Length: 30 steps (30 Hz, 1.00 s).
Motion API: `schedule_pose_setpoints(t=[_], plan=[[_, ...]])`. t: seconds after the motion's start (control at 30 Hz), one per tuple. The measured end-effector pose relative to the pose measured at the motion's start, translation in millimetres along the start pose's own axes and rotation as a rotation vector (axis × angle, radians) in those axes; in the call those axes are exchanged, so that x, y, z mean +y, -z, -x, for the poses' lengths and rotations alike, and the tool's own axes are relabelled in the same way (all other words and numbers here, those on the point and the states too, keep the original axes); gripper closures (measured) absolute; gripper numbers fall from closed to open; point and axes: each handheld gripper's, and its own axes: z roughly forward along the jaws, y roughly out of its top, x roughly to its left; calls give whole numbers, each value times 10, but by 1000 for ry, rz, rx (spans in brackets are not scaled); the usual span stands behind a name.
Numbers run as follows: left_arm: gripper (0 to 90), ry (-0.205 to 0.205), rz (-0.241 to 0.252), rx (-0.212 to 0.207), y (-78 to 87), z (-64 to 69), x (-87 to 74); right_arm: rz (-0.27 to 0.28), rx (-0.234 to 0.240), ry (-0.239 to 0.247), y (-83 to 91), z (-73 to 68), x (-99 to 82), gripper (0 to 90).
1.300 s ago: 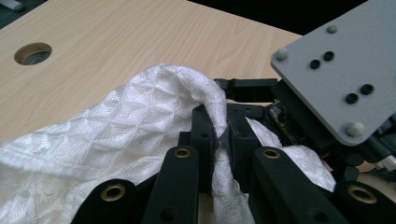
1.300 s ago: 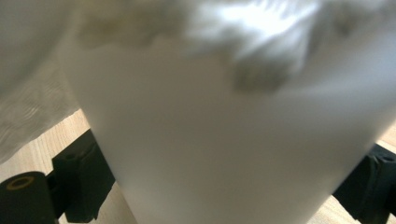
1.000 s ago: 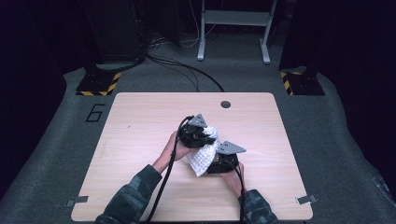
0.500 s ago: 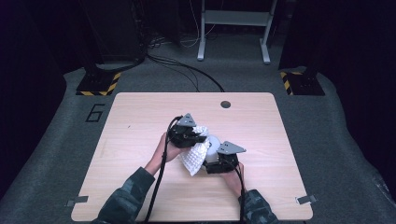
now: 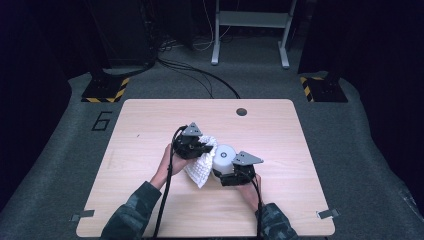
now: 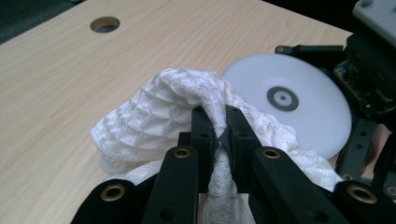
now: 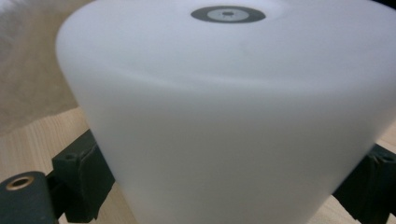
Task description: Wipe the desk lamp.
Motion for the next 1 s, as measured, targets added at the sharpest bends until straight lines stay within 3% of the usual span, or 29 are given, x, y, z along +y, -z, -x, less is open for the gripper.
schedule_pose_setpoints(t=[0.4, 0.6, 1.0], plan=[[840, 14, -45, -2, -142, -39, -171, 2, 1, -1, -2, 3, -2, 81], [841, 30, -45, -12, -203, -46, -235, 2, 2, -2, -3, 4, -2, 80], [843, 79, -90, -24, -390, -54, -476, 5, 1, -2, -7, 5, -5, 80]])
